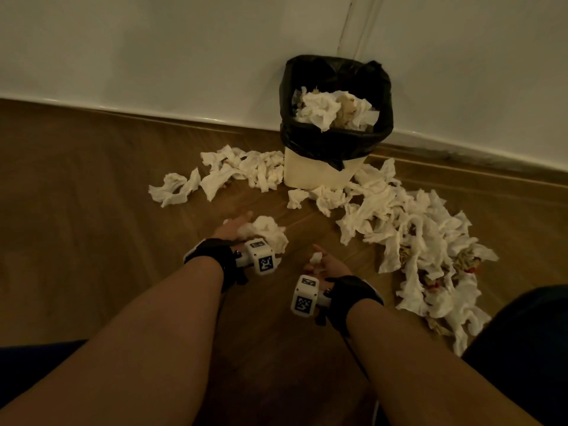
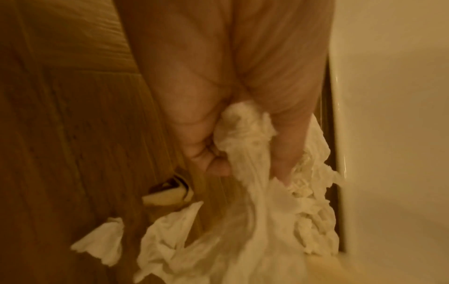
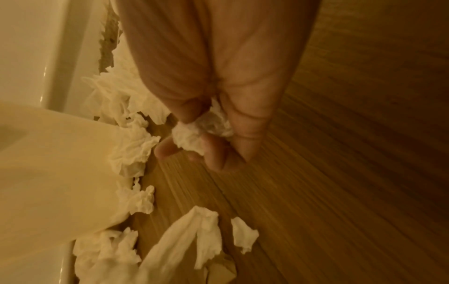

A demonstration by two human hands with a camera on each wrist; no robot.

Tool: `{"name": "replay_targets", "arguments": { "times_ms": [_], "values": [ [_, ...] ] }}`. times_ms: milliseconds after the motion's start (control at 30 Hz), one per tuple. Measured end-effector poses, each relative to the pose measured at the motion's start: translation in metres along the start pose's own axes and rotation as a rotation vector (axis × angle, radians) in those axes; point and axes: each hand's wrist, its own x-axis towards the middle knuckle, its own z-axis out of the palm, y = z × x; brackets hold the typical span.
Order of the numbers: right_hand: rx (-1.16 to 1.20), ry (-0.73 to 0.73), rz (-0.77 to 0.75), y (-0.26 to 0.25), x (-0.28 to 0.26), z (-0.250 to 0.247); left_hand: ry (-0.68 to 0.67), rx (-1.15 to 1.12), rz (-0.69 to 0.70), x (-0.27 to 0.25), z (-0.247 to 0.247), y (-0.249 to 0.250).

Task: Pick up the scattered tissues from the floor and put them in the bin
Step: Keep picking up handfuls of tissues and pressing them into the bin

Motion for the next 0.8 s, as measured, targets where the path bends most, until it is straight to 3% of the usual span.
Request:
{"name": "replay_targets", "arguments": {
  "times_ms": [267, 533, 633, 800],
  "values": [
    [0.189, 0.059, 0.080, 0.002, -0.010, 0.005, 0.041, 0.077, 0.034, -0.012, -0.001, -0.006],
    [-0.222, 0.102, 0.035, 0.006, -0.010, 0.007, 0.114, 0.068, 0.044, -0.039, -0.004, -0.015],
    [-0.203, 0.054, 0.011, 0.007, -0.013, 0.008, 0.104, 0.014, 0.031, -0.034, -0.007, -0.011],
    [-0.255, 0.091, -0.057, -0.008, -0.028, 0.013, 0.044, -0.026, 0.035, -0.045, 0.008, 0.010]
  ]
}}
